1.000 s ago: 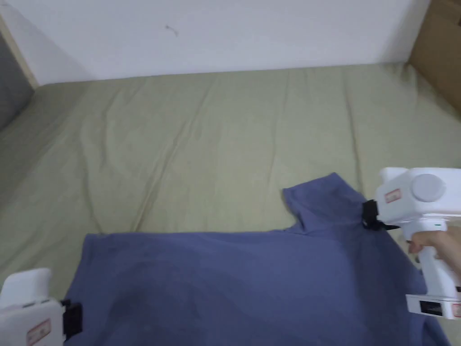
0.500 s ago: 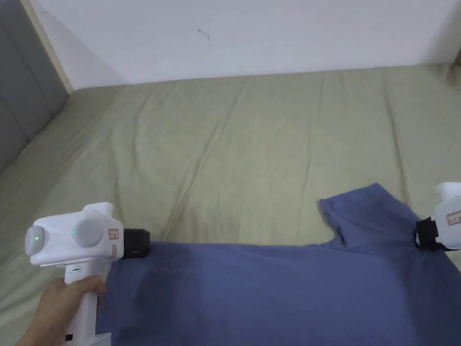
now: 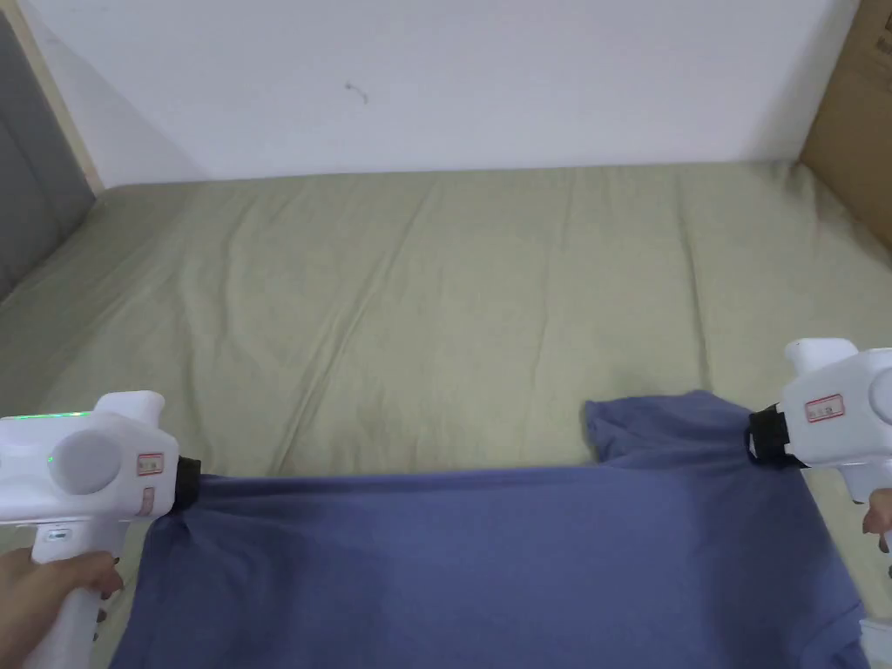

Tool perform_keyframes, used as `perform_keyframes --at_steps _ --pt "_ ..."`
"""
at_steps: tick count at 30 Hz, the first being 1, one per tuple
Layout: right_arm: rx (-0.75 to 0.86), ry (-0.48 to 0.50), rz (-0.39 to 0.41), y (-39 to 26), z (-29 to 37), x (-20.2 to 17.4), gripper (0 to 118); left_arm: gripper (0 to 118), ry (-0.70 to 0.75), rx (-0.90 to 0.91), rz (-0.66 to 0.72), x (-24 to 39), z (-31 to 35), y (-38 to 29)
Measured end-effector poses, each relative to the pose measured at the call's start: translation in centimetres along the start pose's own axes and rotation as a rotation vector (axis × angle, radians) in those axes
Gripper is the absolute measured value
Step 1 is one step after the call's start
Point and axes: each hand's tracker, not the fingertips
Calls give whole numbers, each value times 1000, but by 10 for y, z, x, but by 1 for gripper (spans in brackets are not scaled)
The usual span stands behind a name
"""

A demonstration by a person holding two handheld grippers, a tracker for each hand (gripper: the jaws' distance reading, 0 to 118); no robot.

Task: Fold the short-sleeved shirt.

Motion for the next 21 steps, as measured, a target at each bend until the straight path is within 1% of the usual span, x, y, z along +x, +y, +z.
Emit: perform_keyframes --at_steps 2,6,8,11,14,15,16,17,18,19,21 --pt "14 1 3 -11 27 2 2 3 -15 31 29 -8 35 -13" --pt "44 17 -2 -50 83 4 2 3 -56 72 40 -22 95 -53" --pt "55 23 22 -80 109 3 2 3 -59 71 17 -24 118 -81" --pt "25 20 44 -127 133 -3 2 3 -35 54 -6 -25 141 -125" --pt "-19 32 22 -179 142 -2 2 3 -12 18 -21 -27 148 -173" --pt "-39 32 -5 -193 139 -1 2 3 -12 -6 -22 -28 146 -187" --pt "-71 33 -19 -210 135 0 2 7 -21 -33 -18 -30 141 -201" --pt "-80 40 -16 -224 129 2 3 17 -32 -57 20 -33 134 -212" --pt "-96 33 -22 -235 122 2 12 42 -32 -85 55 -34 130 -222" --pt "-119 13 -28 -245 116 2 30 62 -17 -107 87 -35 126 -229" --pt "-162 -31 -44 -255 110 3 76 94 19 -123 100 -35 123 -239"
